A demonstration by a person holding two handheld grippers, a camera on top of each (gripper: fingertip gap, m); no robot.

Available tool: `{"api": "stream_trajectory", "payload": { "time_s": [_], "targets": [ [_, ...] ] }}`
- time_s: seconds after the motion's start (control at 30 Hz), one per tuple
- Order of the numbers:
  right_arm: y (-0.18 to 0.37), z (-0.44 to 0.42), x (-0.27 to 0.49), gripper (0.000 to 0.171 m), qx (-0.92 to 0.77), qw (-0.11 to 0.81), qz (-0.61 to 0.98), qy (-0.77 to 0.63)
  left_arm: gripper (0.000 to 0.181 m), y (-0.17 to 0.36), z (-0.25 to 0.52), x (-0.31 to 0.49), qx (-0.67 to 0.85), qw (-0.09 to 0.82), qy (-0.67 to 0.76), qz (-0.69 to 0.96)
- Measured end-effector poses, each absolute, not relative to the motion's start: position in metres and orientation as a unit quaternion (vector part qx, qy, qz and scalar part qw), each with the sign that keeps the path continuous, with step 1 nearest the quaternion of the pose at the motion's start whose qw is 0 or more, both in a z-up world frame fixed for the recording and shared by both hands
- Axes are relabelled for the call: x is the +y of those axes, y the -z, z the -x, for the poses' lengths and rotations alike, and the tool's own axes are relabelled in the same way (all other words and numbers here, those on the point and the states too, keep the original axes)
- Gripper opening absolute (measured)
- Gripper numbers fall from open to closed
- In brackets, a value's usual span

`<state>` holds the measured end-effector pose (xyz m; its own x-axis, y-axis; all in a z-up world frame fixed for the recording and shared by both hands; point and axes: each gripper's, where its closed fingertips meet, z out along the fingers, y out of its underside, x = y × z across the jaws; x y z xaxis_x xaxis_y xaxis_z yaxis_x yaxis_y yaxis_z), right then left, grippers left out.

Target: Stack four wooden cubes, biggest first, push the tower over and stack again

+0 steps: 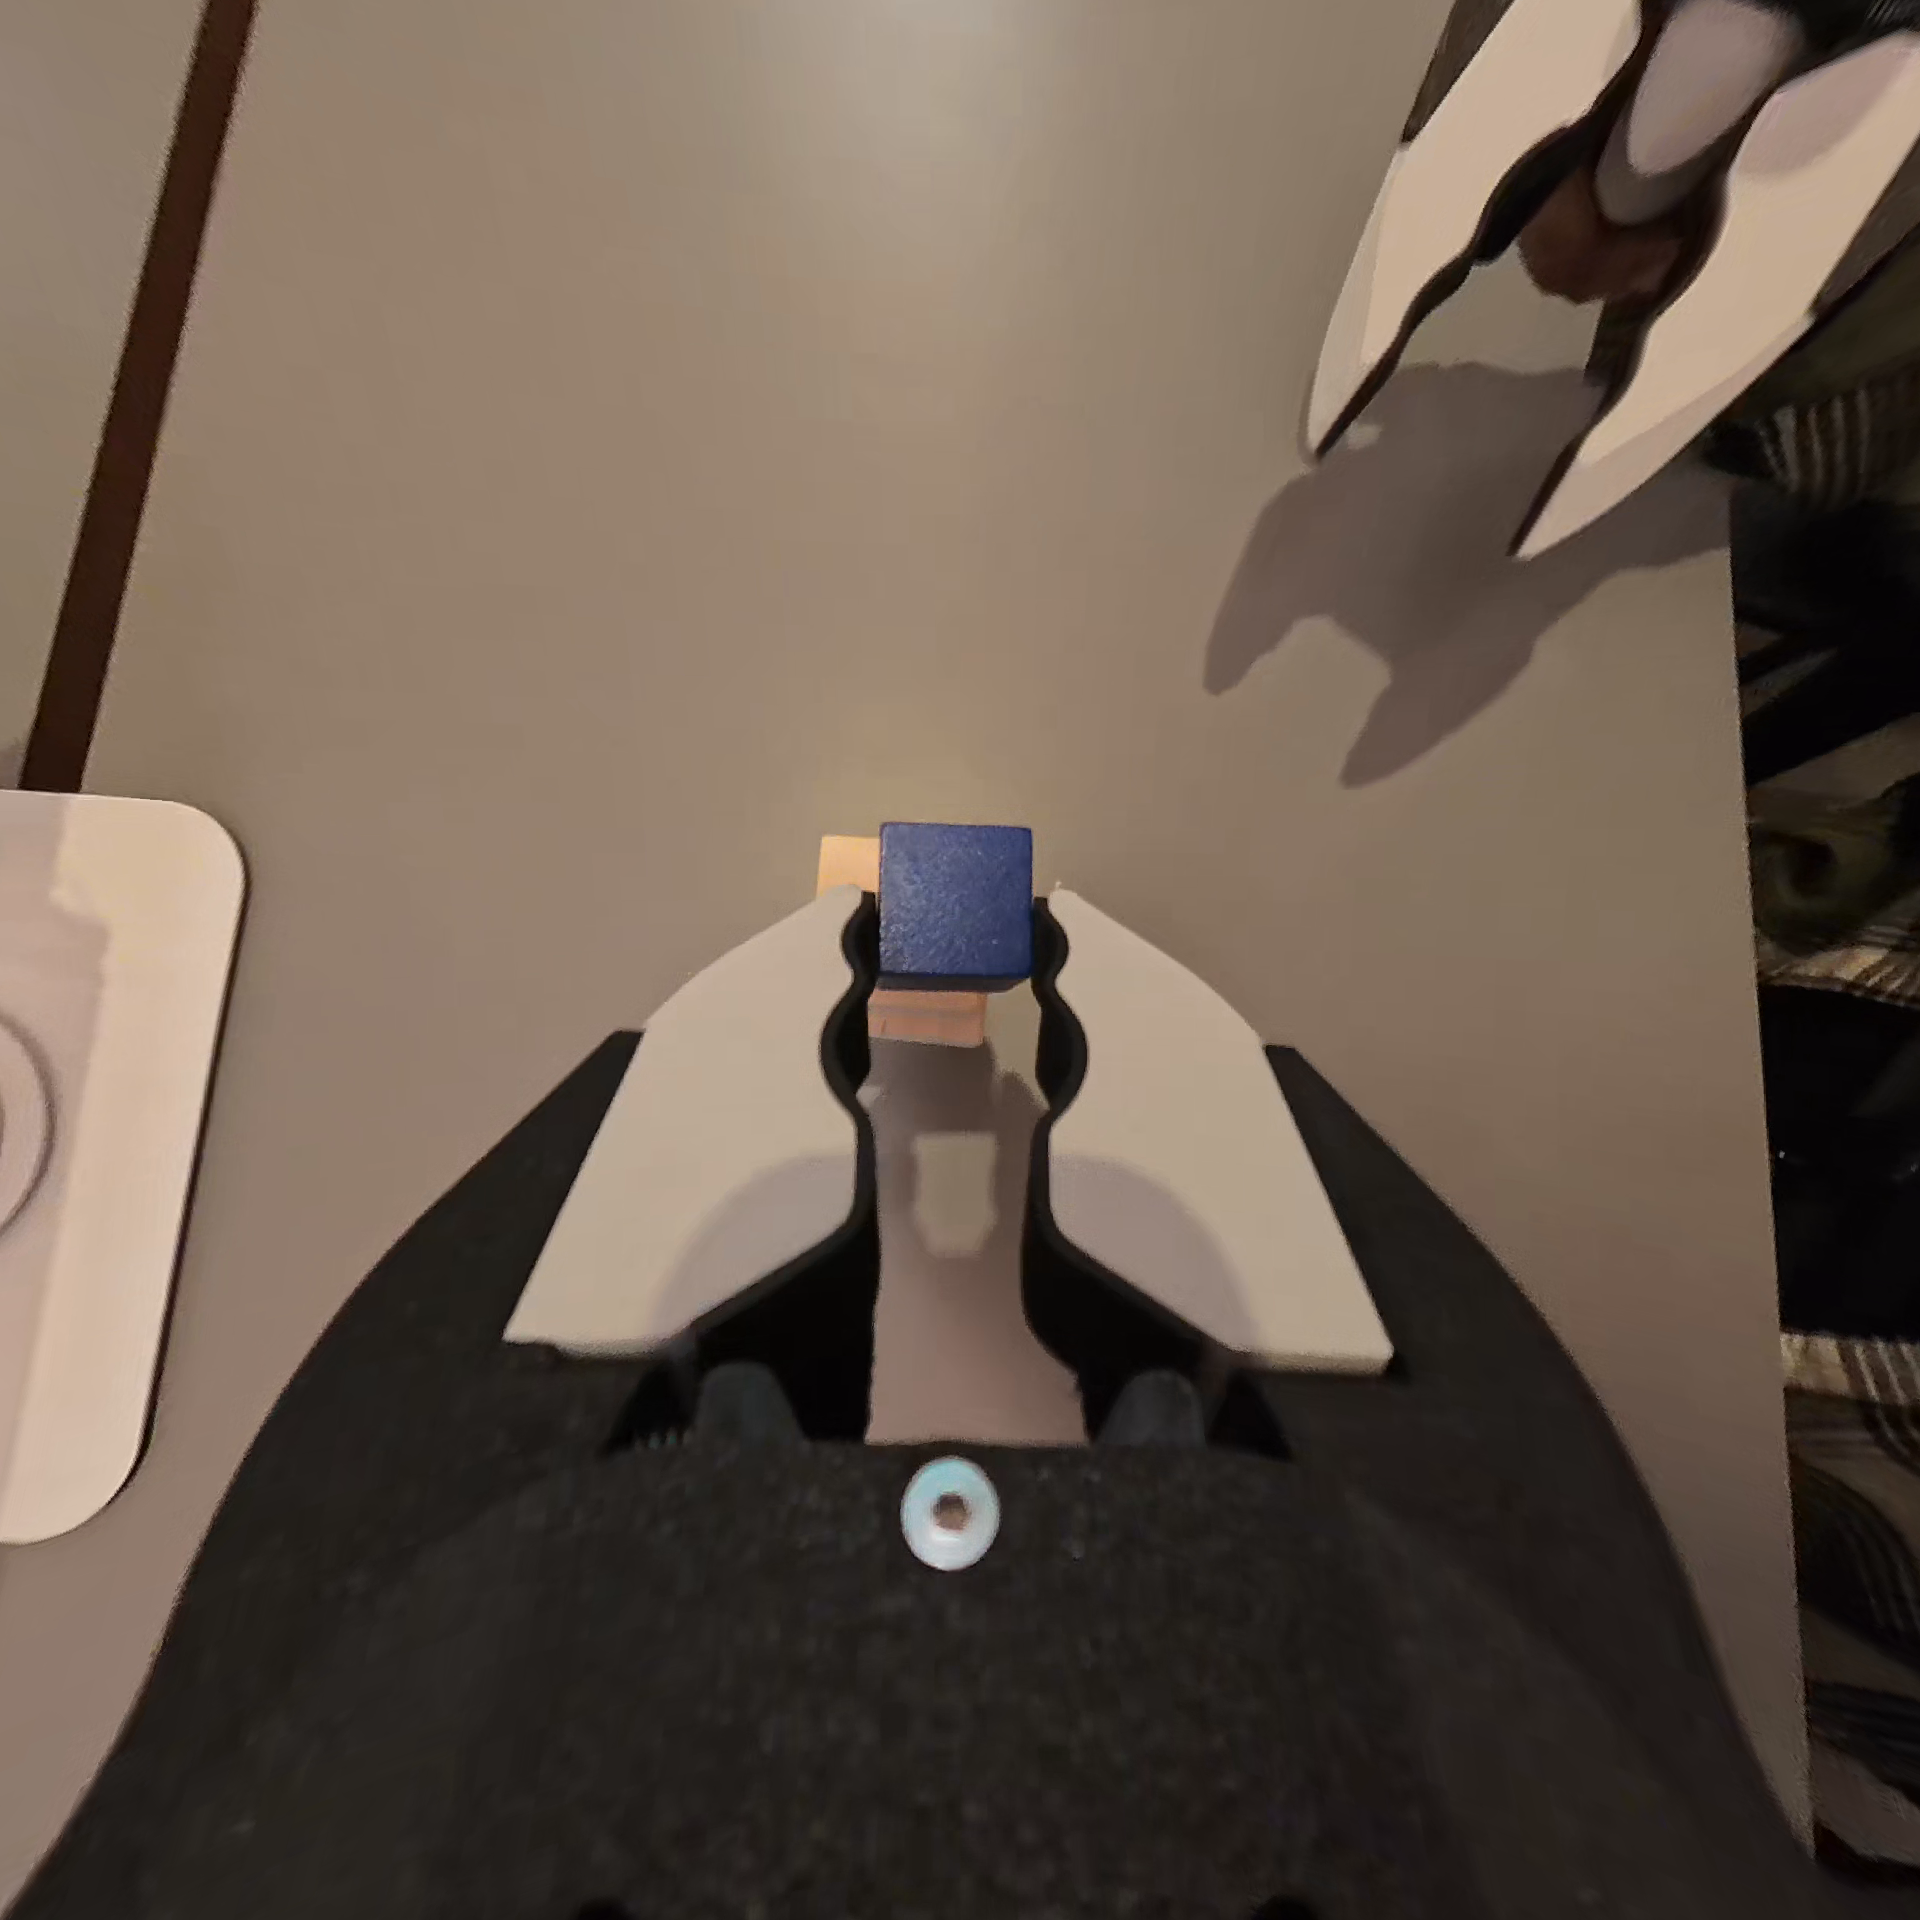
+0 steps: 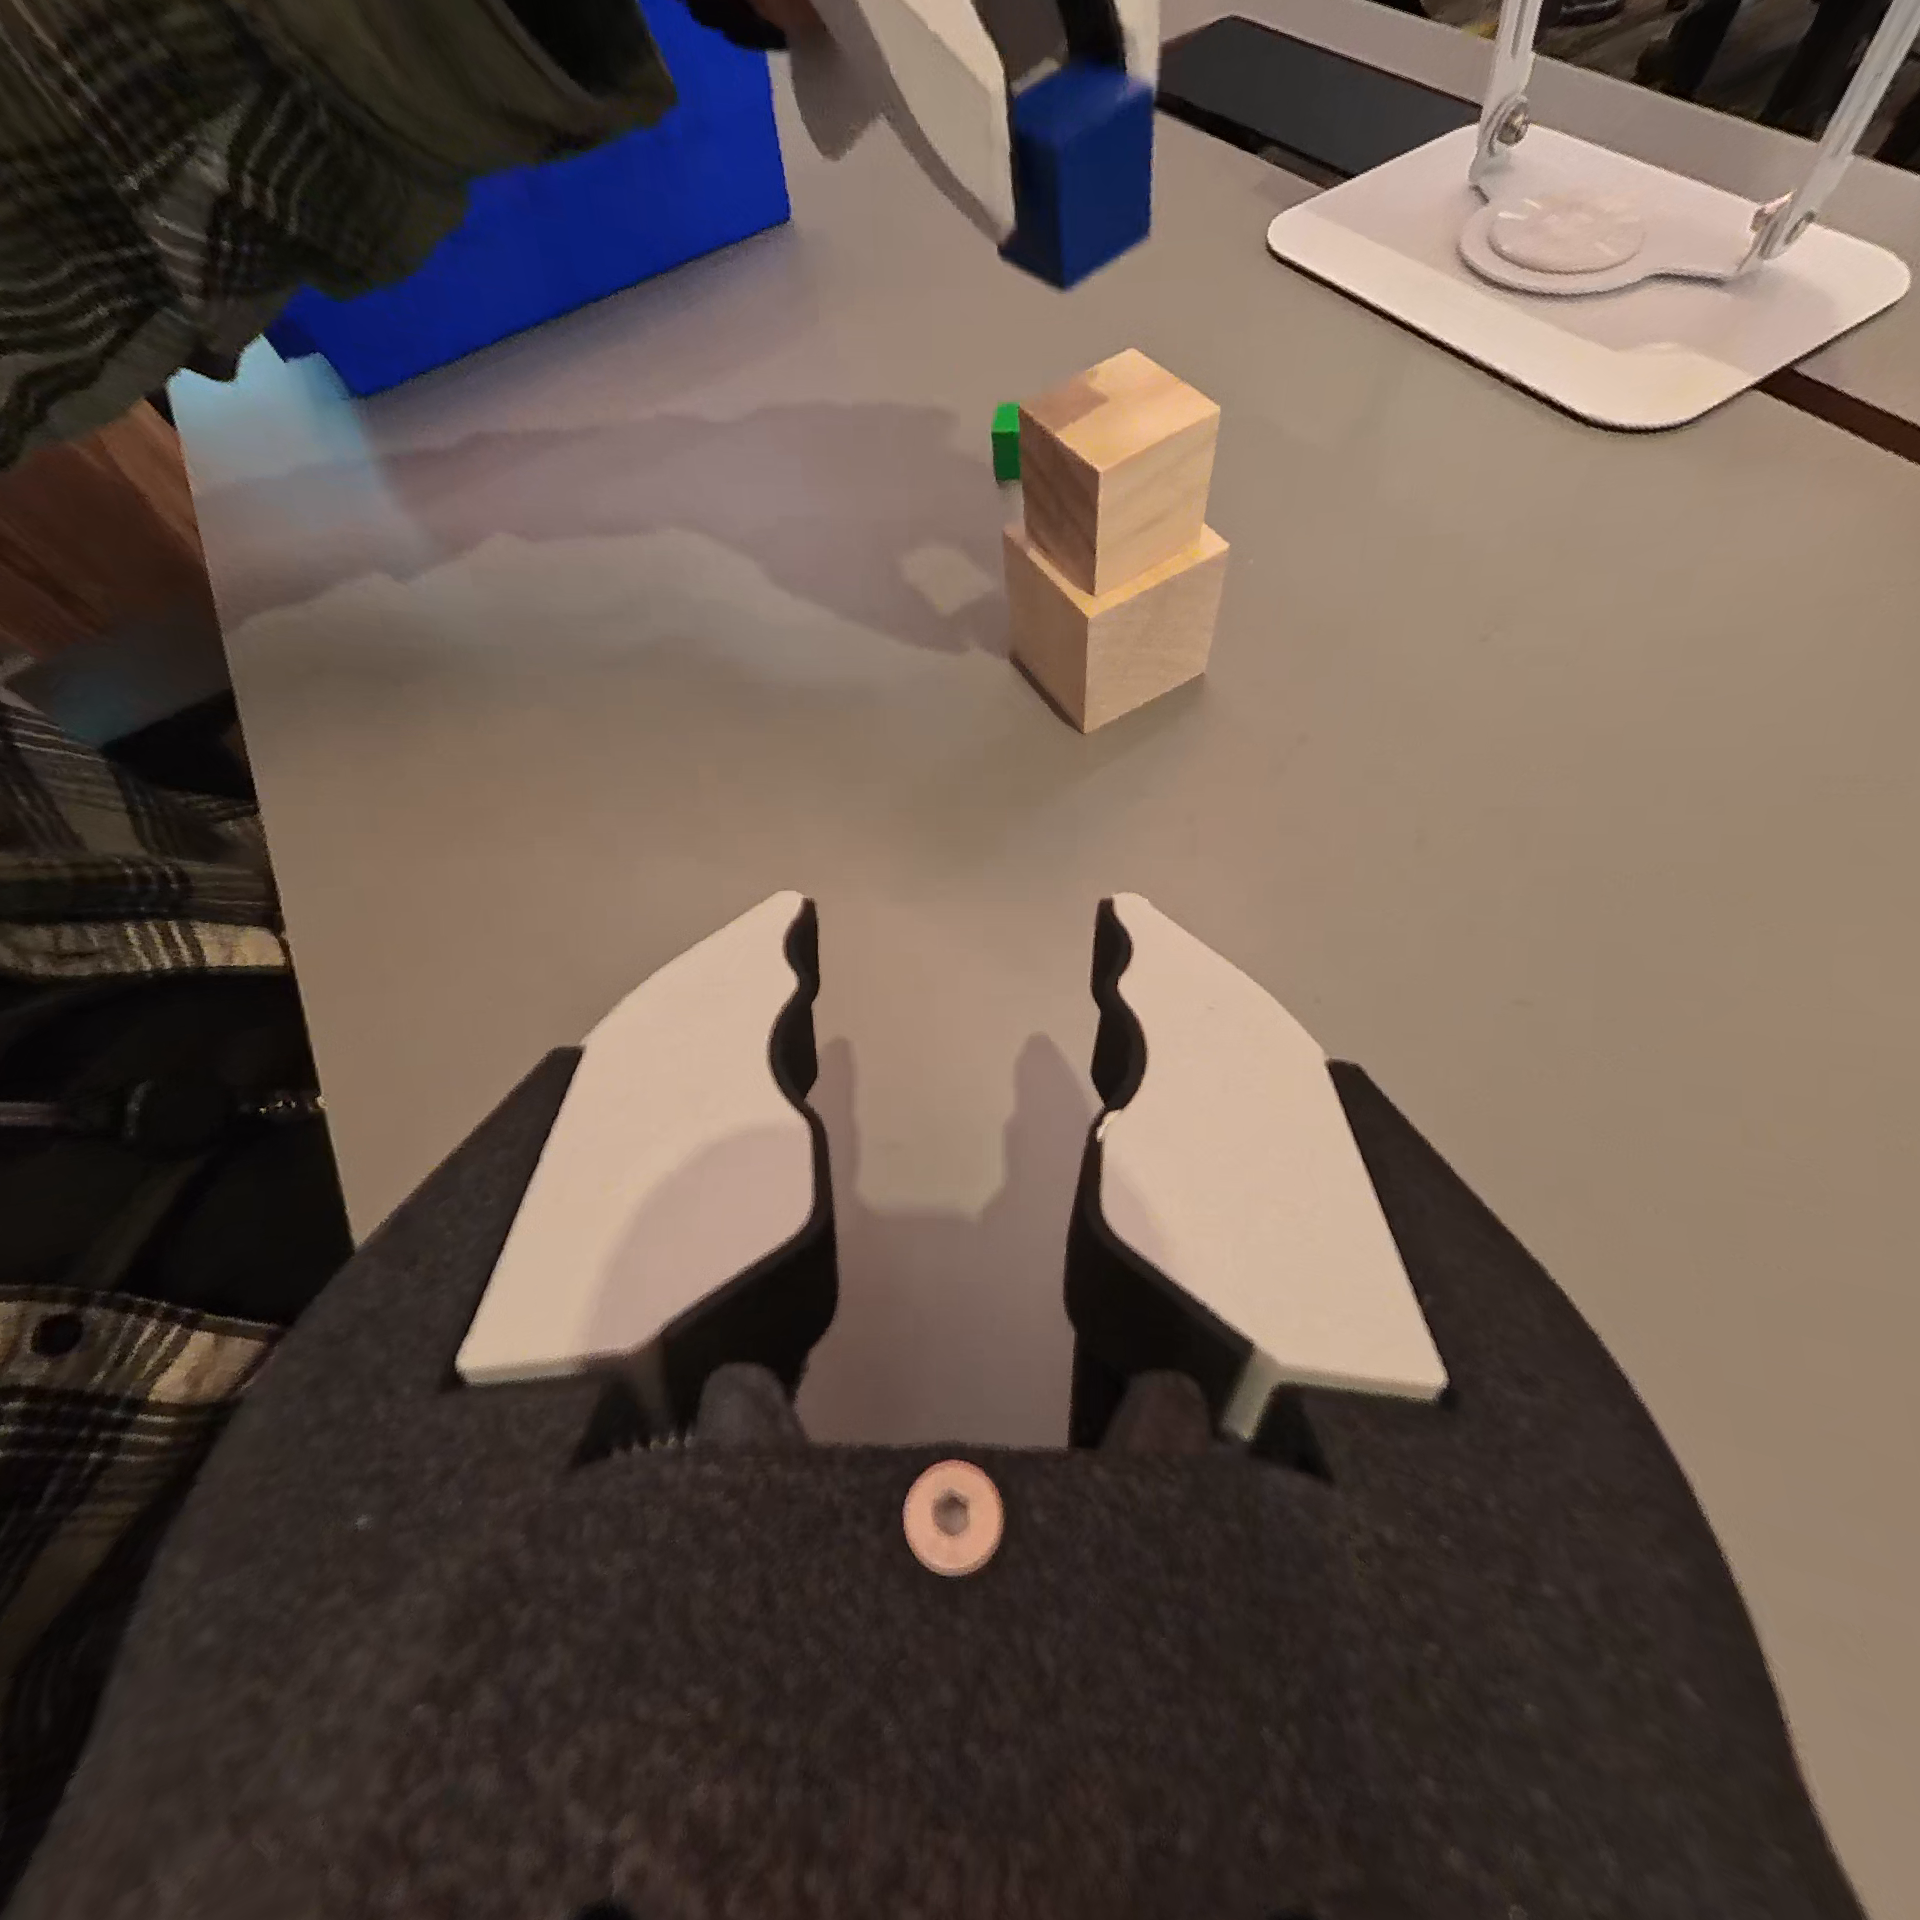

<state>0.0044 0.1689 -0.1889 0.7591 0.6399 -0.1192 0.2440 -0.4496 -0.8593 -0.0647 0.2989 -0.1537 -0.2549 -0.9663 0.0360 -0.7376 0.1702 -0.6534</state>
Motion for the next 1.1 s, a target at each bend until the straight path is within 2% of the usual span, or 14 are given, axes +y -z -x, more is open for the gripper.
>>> {"api": "stream_trajectory", "payload": {
  "time_s": [0.47,1.1],
  "targets": [
    [0.191,-0.002,0.169,0.050,-0.274,0.448,0.821,-0.224,0.028,0.181,0.054,0.300,0.745,0.170,0.294,0.575],
    [0.194,0.002,0.168,0.050,-0.280,0.440,0.821,-0.232,0.028,0.187,0.057,0.304,0.746,0.166,0.309,0.566]
  ]
}}
